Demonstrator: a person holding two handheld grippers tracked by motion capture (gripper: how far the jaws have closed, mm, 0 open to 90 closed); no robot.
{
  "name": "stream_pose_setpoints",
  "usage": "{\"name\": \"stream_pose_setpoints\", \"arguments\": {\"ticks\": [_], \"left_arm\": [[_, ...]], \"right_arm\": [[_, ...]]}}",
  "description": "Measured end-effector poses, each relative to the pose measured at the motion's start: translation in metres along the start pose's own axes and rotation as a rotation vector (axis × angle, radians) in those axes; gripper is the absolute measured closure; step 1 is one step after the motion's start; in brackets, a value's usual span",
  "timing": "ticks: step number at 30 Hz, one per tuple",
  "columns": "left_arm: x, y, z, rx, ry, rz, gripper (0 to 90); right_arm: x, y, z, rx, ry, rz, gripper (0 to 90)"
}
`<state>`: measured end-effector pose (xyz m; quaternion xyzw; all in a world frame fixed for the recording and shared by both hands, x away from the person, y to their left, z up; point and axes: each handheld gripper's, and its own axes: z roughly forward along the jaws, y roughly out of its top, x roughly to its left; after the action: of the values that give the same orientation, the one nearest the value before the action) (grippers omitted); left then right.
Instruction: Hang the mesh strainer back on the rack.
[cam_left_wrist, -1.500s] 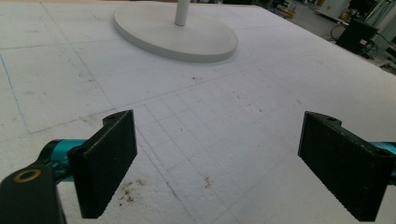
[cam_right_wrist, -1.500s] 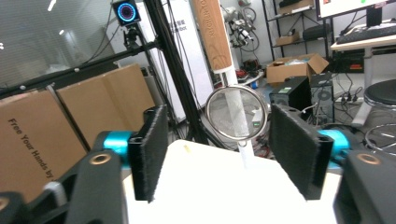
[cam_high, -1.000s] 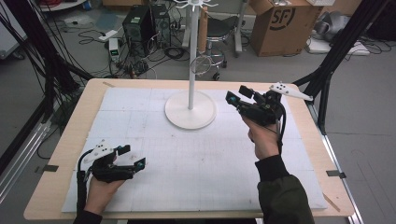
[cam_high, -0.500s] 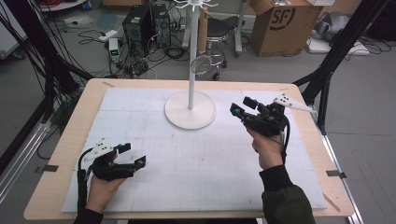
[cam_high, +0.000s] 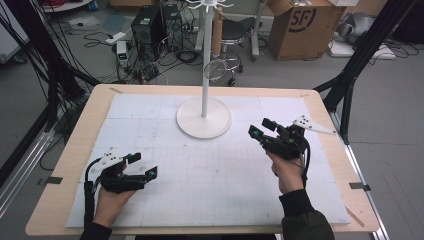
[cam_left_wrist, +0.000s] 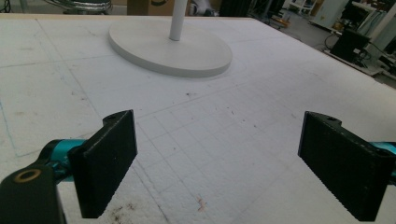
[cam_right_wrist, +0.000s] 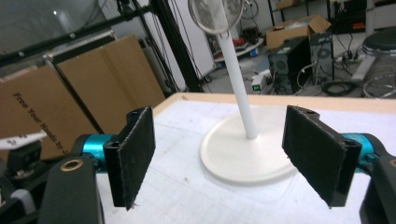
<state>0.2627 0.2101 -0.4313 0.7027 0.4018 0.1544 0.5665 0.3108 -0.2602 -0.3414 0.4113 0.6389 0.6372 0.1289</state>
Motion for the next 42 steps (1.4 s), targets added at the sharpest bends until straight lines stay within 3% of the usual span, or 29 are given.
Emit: {"name": "stream_pose_setpoints", "arguments": {"ticks": [4,17,22,28,33,42], "left_arm": [[-0.001,0.000,0.000,0.000,-0.002,0.002,12.3],[-0.001,0.000,0.000,-0.003,-0.001,0.004,12.3],[-0.002,0.000,0.001,-0.001,-0.003,0.001,12.3],[-0.005,-0.001,0.004,0.008,-0.008,0.010,12.3],[-0.005,-0.002,0.004,0.009,-0.003,0.018,12.3],[-0.005,-0.004,0.006,0.012,-0.001,0.013,12.3]], "right_arm": [[-0.003,-0.009,-0.003,0.014,-0.010,0.002,20.2],[-0.013,-0.035,-0.009,0.053,-0.009,0.009,20.2],[-0.015,-0.043,-0.012,0.075,-0.012,-0.015,16.4],[-0.020,-0.053,-0.018,0.077,-0.011,-0.002,16.4],[-0.024,-0.060,-0.021,0.096,-0.017,-0.014,16.3],[-0.027,-0.074,-0.030,0.085,-0.016,-0.023,16.2]]}}
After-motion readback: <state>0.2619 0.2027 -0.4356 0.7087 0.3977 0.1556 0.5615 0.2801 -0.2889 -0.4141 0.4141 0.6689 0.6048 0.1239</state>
